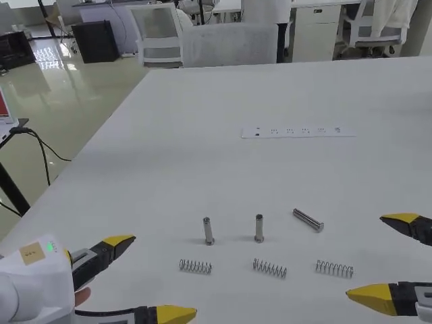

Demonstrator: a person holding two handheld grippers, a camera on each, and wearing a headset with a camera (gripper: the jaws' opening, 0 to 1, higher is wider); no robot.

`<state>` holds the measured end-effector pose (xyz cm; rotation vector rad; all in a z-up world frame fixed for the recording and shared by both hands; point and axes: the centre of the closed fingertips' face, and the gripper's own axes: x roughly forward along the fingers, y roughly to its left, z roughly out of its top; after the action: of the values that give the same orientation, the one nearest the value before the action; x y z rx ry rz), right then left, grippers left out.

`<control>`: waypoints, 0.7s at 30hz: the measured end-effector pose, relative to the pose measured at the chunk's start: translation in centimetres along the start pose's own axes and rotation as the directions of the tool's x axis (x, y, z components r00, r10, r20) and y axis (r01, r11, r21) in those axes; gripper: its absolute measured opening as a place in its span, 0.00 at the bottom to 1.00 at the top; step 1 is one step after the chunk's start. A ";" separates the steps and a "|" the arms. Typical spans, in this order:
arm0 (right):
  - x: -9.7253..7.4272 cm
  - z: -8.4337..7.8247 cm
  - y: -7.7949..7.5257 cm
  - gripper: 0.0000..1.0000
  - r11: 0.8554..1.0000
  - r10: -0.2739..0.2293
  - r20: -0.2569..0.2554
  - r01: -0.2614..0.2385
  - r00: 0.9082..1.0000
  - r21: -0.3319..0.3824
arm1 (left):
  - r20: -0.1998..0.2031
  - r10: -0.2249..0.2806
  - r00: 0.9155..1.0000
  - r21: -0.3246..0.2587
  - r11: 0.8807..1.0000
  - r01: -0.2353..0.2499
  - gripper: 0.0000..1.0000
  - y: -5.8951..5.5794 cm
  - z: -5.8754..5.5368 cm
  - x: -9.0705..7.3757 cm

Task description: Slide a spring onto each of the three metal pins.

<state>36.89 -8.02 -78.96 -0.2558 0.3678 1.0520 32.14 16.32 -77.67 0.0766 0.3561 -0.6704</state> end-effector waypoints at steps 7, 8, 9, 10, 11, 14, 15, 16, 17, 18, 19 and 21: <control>0.0 -0.1 -0.1 0.86 1.000 -0.001 -0.002 0.001 1.000 0.003 | -0.002 -0.002 1.000 -0.002 1.000 0.002 0.91 0.0 0.0 0.1; 0.0 -0.2 -0.1 0.86 1.000 -0.001 -0.005 0.001 1.000 0.003 | -0.002 -0.002 1.000 -0.003 1.000 0.002 0.91 0.0 -0.1 0.1; 0.0 -0.2 -0.1 0.86 1.000 -0.001 -0.005 0.001 1.000 0.004 | -0.002 -0.002 1.000 -0.003 1.000 0.002 0.91 0.0 -0.1 0.1; 0.0 -0.2 -0.1 0.86 1.000 0.000 -0.006 0.000 1.000 0.004 | -0.002 -0.003 1.000 -0.003 1.000 0.003 0.91 0.0 -0.1 0.2; 0.0 -0.2 -0.1 0.86 1.000 0.000 -0.006 0.000 1.000 0.004 | -0.002 -0.003 1.000 -0.003 1.000 0.003 0.91 0.0 -0.1 0.2; 0.0 -0.3 -0.1 0.86 1.000 0.000 -0.007 0.000 1.000 0.005 | 0.000 -0.004 1.000 -0.004 1.000 0.004 0.91 0.0 -0.1 0.2; 0.0 -0.3 -0.1 0.86 1.000 0.000 -0.007 0.000 1.000 0.005 | 0.001 -0.004 1.000 -0.005 1.000 0.004 0.91 0.0 -0.1 0.2; -0.1 -0.3 -0.1 0.86 1.000 0.000 -0.008 0.000 1.000 0.004 | 0.000 -0.004 1.000 -0.005 1.000 0.004 0.91 0.0 -0.1 0.2; -0.1 -0.3 -0.1 0.86 1.000 -0.001 -0.008 0.001 1.000 0.005 | 0.000 -0.004 1.000 -0.005 1.000 0.004 0.91 0.0 -0.2 0.2; -0.1 -0.3 -0.1 0.86 1.000 -0.002 -0.008 0.002 1.000 0.004 | 0.002 -0.005 1.000 -0.005 1.000 0.005 0.91 0.0 -0.1 0.2; -0.1 -0.3 -0.1 0.86 1.000 -0.002 -0.008 0.002 1.000 0.005 | 0.002 -0.005 1.000 -0.005 1.000 0.005 0.91 0.0 -0.2 0.2; -0.2 -0.3 -0.1 0.86 1.000 -0.003 -0.010 0.003 1.000 0.004 | 0.003 -0.006 1.000 -0.006 1.000 0.006 0.91 -0.1 -0.2 0.2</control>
<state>36.81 -8.30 -79.18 -0.2576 0.3785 1.0468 32.21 16.17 -77.90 0.0691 0.3553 -0.6753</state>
